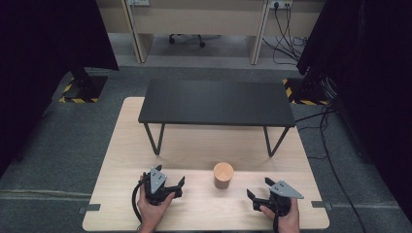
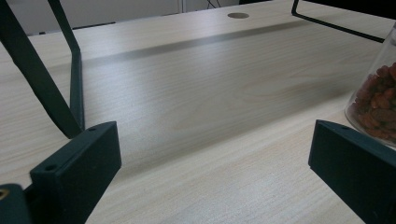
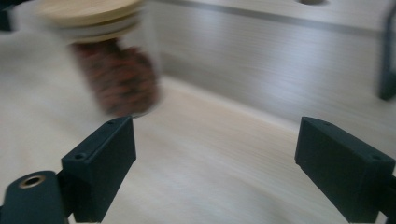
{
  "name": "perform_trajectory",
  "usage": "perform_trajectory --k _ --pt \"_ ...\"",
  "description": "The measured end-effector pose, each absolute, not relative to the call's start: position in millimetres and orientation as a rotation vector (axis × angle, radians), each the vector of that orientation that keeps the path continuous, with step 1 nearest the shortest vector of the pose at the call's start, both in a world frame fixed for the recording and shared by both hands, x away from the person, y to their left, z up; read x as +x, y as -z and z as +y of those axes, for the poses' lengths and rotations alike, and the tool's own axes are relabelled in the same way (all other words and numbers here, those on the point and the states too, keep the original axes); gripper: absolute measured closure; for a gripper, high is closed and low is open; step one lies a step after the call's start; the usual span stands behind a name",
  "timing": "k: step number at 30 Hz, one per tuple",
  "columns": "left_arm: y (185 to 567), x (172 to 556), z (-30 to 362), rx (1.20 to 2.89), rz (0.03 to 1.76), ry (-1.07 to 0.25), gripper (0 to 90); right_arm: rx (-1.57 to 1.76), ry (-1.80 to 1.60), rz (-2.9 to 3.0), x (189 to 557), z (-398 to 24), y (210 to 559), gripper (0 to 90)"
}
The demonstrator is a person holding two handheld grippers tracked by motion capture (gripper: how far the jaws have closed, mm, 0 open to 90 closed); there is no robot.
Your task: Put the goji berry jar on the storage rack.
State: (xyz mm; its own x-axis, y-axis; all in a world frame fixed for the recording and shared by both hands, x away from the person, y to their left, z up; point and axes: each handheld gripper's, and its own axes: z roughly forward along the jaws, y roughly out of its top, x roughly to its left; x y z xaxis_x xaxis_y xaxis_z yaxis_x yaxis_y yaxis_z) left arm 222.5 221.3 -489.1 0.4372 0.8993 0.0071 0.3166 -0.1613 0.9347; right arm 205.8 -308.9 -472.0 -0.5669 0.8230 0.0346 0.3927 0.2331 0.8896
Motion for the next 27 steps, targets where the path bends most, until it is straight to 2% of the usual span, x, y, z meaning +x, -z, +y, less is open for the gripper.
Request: perform_trajectory --k 6,10,27 --pt "488.9 222.5 221.4 1.707 1.061 -0.74 1.7 0.892 -1.37 2.233 228.0 -296.4 471.7 11.4" --pt "488.9 222.5 221.3 1.708 1.06 -0.741 1.7 0.891 -1.388 2.253 244.7 -285.6 471.4 11.1" --pt "489.3 222.3 221.0 1.709 1.054 -0.742 1.7 0.853 -1.383 2.294 269.8 -260.5 469.4 11.5"
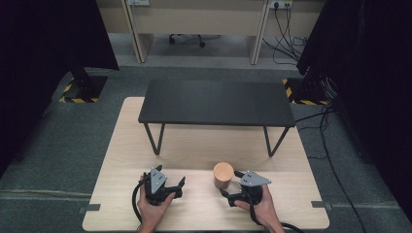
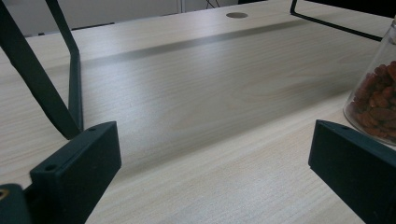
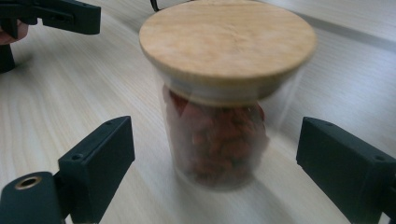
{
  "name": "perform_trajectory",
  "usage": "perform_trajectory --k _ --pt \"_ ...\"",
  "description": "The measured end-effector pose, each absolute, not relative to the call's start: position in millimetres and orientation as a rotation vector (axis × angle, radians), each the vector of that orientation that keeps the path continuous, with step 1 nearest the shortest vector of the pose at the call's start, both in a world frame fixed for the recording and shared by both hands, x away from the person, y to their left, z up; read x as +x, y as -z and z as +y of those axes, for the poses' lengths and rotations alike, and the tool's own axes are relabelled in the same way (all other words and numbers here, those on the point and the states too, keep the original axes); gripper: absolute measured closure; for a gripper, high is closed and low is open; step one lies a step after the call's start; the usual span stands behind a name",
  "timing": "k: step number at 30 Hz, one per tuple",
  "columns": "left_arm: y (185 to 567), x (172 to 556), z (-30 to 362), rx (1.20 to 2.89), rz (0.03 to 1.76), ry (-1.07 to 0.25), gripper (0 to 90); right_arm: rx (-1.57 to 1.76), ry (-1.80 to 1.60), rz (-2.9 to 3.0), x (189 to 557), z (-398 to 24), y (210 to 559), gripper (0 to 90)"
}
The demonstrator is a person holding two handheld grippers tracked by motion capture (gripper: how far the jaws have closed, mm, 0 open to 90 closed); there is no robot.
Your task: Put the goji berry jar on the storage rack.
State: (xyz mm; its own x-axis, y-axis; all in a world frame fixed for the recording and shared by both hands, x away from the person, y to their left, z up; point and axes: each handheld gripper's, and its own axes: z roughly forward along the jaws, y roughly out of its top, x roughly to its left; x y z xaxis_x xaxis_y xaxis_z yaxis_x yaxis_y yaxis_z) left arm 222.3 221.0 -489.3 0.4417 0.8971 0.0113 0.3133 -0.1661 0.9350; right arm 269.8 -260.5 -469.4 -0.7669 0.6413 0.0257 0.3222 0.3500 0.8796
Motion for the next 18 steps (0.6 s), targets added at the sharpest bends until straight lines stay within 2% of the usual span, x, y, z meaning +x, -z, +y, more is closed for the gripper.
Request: perform_trajectory --k 4,11,18 --pt "489.3 222.3 221.2 1.709 1.053 -0.741 1.7 0.854 -1.374 2.303 279.1 -250.3 468.4 13.4" --pt "489.2 222.2 221.1 1.711 1.051 -0.743 1.7 0.855 -1.317 2.322 287.3 -238.5 464.4 25.3" --pt "489.2 222.2 220.9 1.712 1.051 -0.744 1.7 0.849 -1.316 2.325 288.0 -238.4 464.3 25.7"
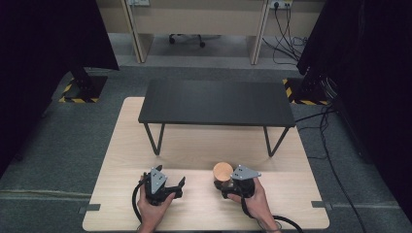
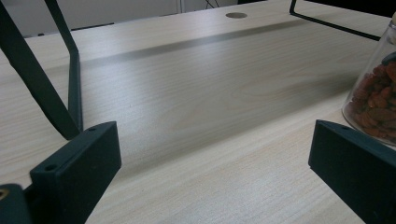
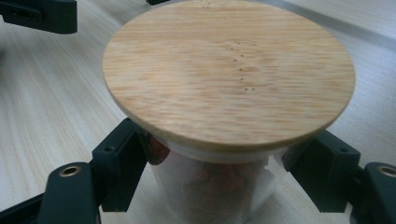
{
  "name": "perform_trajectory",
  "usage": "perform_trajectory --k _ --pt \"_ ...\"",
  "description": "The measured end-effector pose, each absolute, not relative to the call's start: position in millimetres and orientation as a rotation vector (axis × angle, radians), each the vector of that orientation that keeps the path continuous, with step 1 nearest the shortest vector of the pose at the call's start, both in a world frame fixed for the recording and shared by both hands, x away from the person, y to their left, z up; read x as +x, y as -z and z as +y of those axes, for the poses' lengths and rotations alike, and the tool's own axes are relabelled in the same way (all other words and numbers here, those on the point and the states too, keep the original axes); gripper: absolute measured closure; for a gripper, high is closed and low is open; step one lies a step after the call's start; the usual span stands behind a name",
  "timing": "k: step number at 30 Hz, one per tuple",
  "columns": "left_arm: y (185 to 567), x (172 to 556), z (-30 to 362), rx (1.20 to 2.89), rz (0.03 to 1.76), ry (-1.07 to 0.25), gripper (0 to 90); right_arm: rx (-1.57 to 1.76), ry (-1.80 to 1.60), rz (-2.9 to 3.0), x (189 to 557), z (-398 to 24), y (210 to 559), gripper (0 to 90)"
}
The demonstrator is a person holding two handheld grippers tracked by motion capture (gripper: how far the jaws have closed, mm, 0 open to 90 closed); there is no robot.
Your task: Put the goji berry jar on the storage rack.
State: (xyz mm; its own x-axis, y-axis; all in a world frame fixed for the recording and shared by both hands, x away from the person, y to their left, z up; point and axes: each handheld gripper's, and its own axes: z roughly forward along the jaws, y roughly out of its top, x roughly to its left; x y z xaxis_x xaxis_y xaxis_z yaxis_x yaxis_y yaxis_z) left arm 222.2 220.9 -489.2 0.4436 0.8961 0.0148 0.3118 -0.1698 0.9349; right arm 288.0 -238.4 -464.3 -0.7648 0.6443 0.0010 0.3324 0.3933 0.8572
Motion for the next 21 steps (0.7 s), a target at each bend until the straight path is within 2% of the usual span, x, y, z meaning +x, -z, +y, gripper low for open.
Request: perform_trajectory --k 7,14,21 --pt "489.2 222.3 221.1 1.711 1.051 -0.742 1.7 0.894 -1.355 2.293 280.1 -239.0 466.5 25.7" --pt "489.2 222.1 220.5 1.713 1.048 -0.746 1.7 1.094 -1.201 2.003 216.6 -198.3 448.8 25.7" --pt "489.1 222.3 220.6 1.713 1.05 -0.744 1.7 1.155 -1.16 1.953 209.3 -192.1 440.7 25.7"
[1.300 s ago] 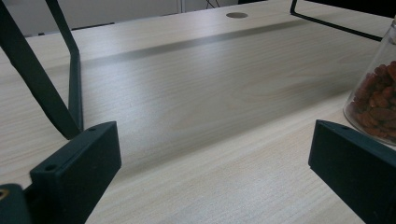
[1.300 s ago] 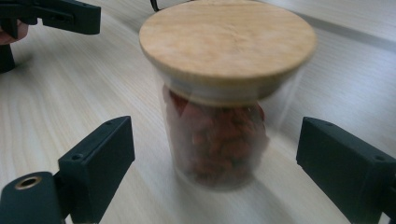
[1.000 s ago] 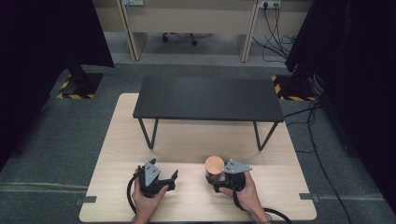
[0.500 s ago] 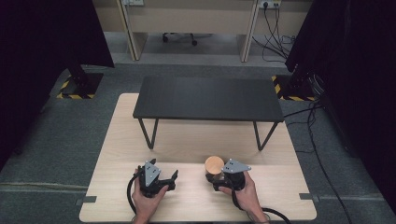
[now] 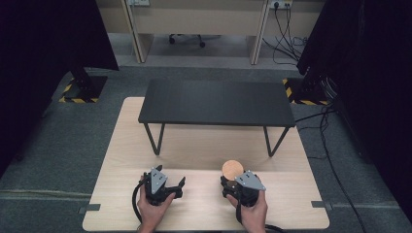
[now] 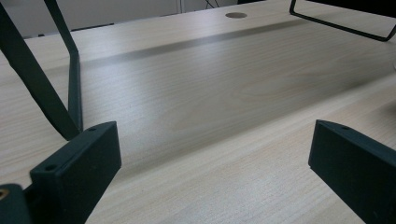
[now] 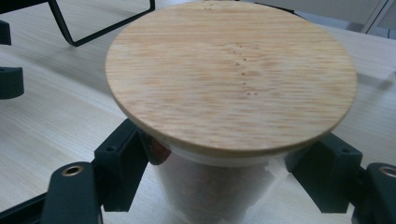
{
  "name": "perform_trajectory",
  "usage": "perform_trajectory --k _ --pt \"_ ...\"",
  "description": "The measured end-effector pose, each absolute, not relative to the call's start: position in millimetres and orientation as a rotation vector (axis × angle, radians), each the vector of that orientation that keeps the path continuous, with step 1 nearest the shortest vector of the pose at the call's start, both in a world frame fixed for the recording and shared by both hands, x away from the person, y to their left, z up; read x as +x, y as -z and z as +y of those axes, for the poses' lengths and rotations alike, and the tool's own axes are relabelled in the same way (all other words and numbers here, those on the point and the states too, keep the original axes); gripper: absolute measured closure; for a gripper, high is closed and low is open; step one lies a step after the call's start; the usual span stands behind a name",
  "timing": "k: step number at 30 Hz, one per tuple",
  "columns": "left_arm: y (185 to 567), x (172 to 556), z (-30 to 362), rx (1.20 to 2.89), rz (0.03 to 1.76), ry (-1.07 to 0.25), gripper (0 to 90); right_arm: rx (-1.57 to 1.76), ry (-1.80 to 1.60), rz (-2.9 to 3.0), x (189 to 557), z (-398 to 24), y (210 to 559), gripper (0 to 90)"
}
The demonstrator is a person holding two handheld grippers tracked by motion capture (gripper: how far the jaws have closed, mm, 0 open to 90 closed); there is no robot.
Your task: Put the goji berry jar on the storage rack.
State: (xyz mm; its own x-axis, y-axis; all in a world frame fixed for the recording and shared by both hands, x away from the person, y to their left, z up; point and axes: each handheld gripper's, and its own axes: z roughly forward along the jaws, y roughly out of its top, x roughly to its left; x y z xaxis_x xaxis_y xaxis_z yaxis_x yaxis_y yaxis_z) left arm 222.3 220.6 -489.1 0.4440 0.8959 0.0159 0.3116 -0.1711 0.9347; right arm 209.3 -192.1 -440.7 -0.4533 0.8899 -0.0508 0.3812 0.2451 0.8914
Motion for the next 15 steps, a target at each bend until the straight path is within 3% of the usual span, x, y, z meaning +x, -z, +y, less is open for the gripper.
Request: perform_trajectory --k 15 --pt "489.2 222.0 220.5 1.714 1.047 -0.747 1.7 1.124 -1.195 1.892 218.1 -190.9 384.0 25.7"
